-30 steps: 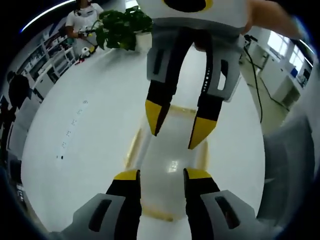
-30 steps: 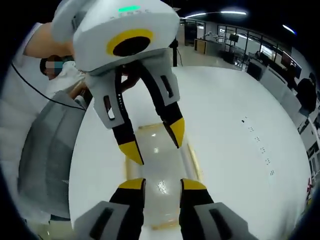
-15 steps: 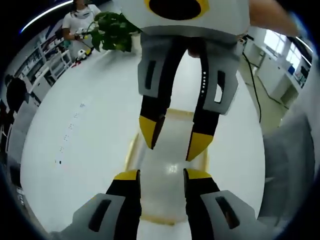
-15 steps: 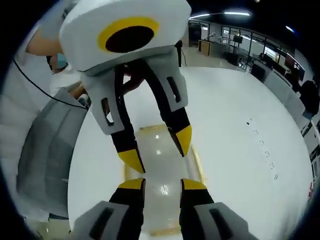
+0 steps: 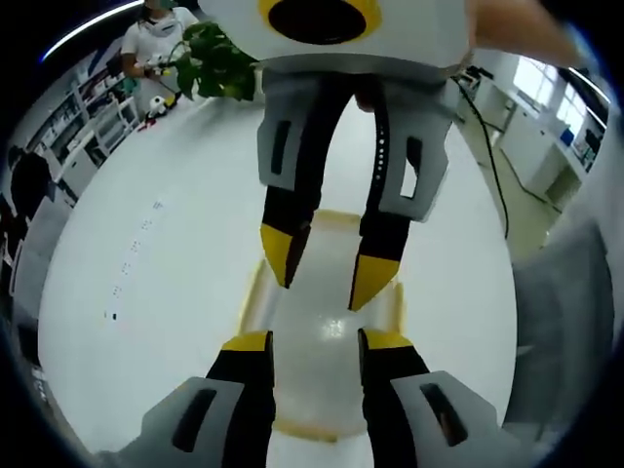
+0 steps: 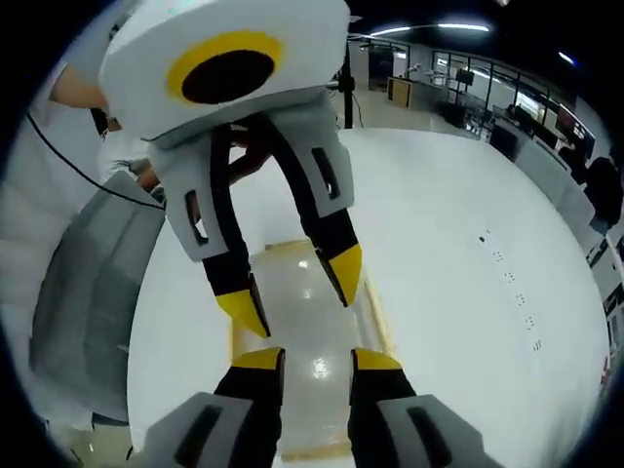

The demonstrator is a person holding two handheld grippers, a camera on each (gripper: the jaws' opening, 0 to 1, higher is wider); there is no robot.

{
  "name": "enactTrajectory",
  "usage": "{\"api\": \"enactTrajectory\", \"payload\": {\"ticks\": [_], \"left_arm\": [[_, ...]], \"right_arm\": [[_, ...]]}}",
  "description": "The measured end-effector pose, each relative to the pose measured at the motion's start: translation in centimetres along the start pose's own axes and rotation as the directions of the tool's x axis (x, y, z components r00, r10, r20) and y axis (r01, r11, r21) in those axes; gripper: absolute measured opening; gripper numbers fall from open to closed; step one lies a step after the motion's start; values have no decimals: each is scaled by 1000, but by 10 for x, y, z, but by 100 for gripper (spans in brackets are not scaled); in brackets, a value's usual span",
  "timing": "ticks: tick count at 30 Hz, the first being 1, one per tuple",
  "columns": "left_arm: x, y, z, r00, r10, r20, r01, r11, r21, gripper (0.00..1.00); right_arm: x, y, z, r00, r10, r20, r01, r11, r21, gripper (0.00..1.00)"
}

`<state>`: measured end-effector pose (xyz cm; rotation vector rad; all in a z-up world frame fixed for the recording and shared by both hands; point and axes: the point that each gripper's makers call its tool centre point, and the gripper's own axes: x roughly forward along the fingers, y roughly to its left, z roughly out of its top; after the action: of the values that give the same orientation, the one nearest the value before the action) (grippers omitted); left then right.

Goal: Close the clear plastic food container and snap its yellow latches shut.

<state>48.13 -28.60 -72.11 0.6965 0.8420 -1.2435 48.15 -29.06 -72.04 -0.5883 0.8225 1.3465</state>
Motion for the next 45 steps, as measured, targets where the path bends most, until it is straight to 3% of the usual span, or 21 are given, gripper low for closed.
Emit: {"api": "enactTrajectory", "payload": {"ticks": [22, 30, 38, 45], "left_arm": [[-3, -14, -4, 999, 13, 34, -12, 999, -36, 33], [-2, -22, -4, 999, 12, 48, -10, 999, -35, 39], [1, -26, -4, 998, 47, 52, -47, 999, -3, 43], [3, -27, -7, 996, 86, 39, -88, 994, 70, 44]], "right_arm": [[1, -14, 15, 1000, -1, 12, 1, 1000, -24, 27], [3, -19, 13, 1000, 1, 0, -2, 1000, -26, 30], [7, -21, 12, 1000, 26, -10, -26, 1000, -9, 37], [11, -21, 7, 998, 44, -35, -45, 999, -8, 40]]}}
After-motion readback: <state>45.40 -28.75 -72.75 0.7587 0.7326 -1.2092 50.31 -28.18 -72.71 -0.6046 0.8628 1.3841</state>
